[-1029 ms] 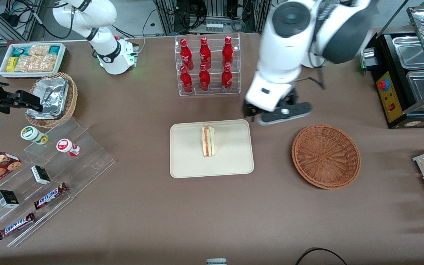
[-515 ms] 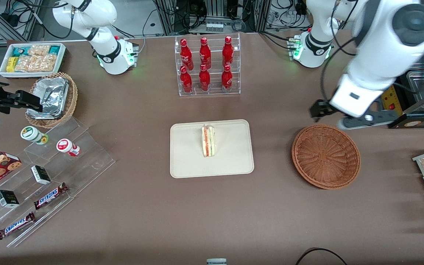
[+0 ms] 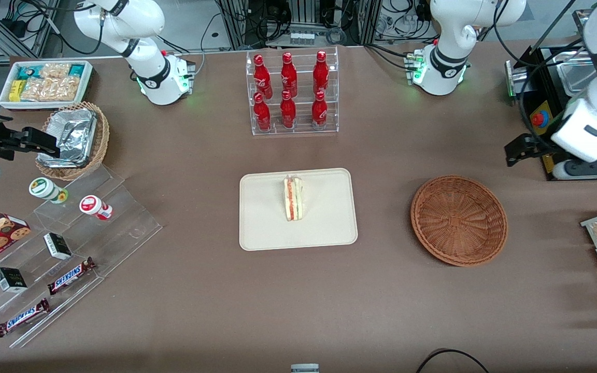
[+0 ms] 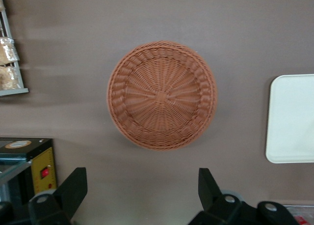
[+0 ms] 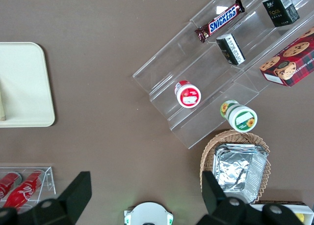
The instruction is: Place sandwich from basket to tray
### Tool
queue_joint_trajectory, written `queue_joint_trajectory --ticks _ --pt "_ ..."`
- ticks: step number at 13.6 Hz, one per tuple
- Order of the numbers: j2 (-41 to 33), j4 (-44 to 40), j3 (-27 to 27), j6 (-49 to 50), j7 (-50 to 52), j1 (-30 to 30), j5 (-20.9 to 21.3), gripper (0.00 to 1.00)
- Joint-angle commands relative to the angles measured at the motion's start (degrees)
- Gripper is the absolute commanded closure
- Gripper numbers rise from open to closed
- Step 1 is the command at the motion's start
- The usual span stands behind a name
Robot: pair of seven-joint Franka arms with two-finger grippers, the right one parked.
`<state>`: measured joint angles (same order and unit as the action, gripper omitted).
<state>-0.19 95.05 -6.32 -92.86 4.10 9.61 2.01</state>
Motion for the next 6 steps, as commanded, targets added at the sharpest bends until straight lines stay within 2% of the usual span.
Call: queue_joint_trajectory --ticks 1,6 --pt "-1.0 1.1 0.8 -0.1 -3.4 -1.8 -0.3 0.00" --pt "0.5 -0.3 0.8 -0.2 -4.9 -3.9 -0.4 0.00"
